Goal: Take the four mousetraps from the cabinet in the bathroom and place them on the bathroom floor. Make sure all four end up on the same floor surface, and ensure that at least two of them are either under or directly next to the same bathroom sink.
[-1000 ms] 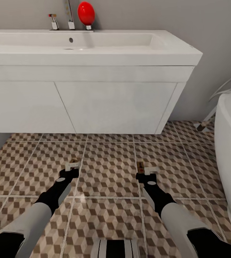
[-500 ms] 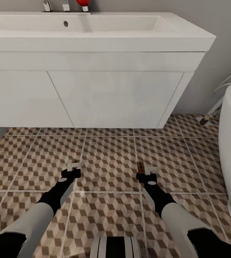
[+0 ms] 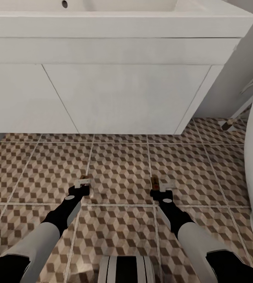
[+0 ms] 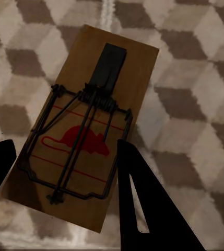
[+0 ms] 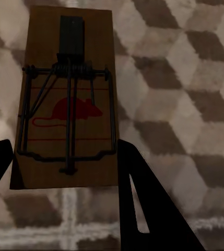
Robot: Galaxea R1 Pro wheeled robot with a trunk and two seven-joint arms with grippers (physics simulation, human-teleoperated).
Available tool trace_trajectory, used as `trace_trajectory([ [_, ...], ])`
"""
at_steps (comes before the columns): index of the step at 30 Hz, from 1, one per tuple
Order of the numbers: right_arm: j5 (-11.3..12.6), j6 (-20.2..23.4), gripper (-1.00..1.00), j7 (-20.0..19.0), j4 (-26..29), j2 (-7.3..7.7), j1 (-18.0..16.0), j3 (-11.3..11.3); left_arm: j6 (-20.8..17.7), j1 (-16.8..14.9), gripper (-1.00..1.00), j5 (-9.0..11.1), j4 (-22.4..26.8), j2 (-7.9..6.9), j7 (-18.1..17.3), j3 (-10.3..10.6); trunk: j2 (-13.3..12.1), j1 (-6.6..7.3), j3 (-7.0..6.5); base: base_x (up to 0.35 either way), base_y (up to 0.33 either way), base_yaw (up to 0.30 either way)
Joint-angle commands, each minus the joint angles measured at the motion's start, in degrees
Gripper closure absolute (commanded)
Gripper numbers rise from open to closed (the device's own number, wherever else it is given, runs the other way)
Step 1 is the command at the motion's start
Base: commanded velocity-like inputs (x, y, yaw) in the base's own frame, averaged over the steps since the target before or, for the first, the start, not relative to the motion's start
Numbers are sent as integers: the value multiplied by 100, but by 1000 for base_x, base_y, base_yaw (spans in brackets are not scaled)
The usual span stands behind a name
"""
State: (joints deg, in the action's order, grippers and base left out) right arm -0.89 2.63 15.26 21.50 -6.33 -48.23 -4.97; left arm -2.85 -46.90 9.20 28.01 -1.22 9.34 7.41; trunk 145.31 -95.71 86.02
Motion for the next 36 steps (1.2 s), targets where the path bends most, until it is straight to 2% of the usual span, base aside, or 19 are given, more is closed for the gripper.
trace_trajectory([
  [1,-7,27,100,47,3,4,-2,-45,-28,-1,100,57,11,-6,43,49,3,-1,26,0,0,0],
  [13,-16,27,100,47,12,8,-2,-47,-21,3,100,56,3,-3,32,51,19,-32,292,0,0,0],
  [21,-5,27,100,74,75,52,-2,-2,-15,-1,100,56,9,-1,60,50,19,-32,292,0,0,0],
  [24,66,30,100,73,88,225,-2,119,-14,0,100,56,11,-1,65,50,19,-32,292,0,0,0],
  [25,116,32,100,65,96,340,-2,179,-14,1,100,56,11,0,66,50,19,-32,292,0,0,0],
  [30,312,37,100,45,106,684,-2,278,-20,0,100,56,11,6,75,50,19,-32,292,0,0,0],
  [36,419,49,100,39,108,759,-2,298,-21,1,100,53,17,0,77,50,19,-32,292,0,0,0],
])
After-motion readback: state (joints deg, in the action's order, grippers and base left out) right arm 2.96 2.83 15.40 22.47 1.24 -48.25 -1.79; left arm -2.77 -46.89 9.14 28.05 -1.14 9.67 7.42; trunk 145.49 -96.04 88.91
